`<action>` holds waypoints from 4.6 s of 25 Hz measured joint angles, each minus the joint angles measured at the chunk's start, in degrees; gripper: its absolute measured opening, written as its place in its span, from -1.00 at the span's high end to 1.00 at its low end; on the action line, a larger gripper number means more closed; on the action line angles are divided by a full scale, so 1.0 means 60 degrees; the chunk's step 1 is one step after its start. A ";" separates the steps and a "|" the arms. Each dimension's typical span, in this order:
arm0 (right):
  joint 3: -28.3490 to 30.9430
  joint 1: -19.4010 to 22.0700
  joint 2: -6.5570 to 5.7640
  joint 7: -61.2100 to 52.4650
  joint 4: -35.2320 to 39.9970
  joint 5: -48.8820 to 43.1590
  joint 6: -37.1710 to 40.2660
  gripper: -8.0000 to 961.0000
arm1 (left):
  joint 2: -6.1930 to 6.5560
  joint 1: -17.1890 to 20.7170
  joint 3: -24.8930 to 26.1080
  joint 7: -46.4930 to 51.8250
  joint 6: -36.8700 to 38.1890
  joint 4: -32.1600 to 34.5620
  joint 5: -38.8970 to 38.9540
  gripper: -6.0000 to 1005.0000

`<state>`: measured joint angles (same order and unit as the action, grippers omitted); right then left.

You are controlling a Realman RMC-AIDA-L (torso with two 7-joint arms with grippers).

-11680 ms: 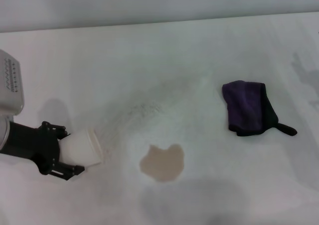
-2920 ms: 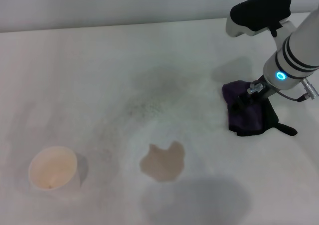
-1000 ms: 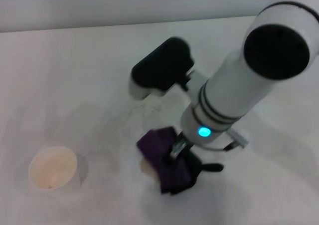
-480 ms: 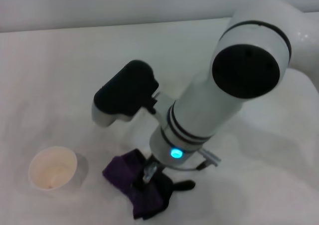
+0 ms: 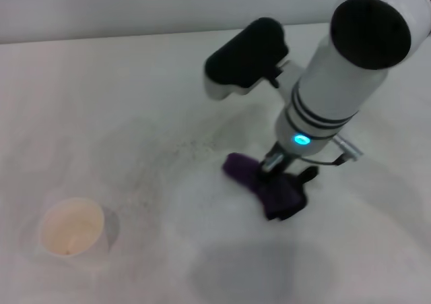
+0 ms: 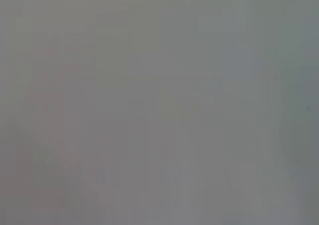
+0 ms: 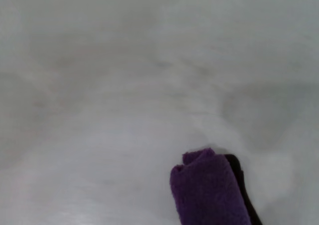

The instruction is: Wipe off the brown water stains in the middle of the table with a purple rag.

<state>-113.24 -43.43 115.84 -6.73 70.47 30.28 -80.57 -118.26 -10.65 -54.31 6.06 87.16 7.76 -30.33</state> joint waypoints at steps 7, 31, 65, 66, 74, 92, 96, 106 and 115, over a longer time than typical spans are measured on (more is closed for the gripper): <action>-0.0324 -0.0203 0.0057 0.0176 -0.0026 0.0861 0.0505 0.79 | 0.0028 -0.0140 0.0015 0.0000 -0.0256 -0.0002 0.0003 -0.75; 0.1640 0.0659 -0.0064 0.1438 0.0284 0.0537 -0.0102 0.75 | 0.0072 -0.0208 0.0029 -0.0008 -0.0470 0.0011 0.0013 -0.75; 0.7356 0.3133 -0.0110 0.8345 -0.1237 0.3819 0.1720 0.29 | -0.0121 -0.0469 0.0264 -0.0015 -0.0560 -0.0068 0.0018 -0.75; 0.7801 0.3230 -0.0113 0.8838 -0.1297 0.4120 0.1629 0.29 | -0.0129 -0.0469 0.0262 -0.0015 -0.0558 -0.0072 0.0018 -0.75; 1.0807 0.3324 -0.0181 1.3019 -0.3526 0.6102 0.1155 0.29 | -0.0200 -0.0592 0.0264 -0.0015 -0.0505 -0.0292 0.0476 -0.75; 1.3679 0.3430 -0.0150 2.2245 -0.8246 1.0776 0.1322 0.29 | -0.0235 -0.1128 0.0253 0.0065 -0.0364 -0.1192 0.1084 -0.74; 1.3699 0.3522 -0.0134 2.3734 -0.8999 1.2179 0.1386 0.29 | -0.0243 -0.1185 0.0241 0.0072 -0.0307 -0.1219 0.1087 -0.74; 1.3803 0.3646 -0.0098 2.5620 -0.9971 1.4409 0.0755 0.29 | -0.0242 -0.1361 0.0263 0.0113 -0.0244 -0.1422 0.1118 -0.74; 1.4403 0.3782 -0.0091 2.5806 -1.0156 1.4617 0.0608 0.28 | -0.0240 -0.1330 0.0264 0.0278 -0.0220 -0.1455 0.1306 -0.74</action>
<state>-26.82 -20.73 115.30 148.11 9.54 117.98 -76.92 -119.70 -18.64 -52.73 7.73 85.84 -0.97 -22.50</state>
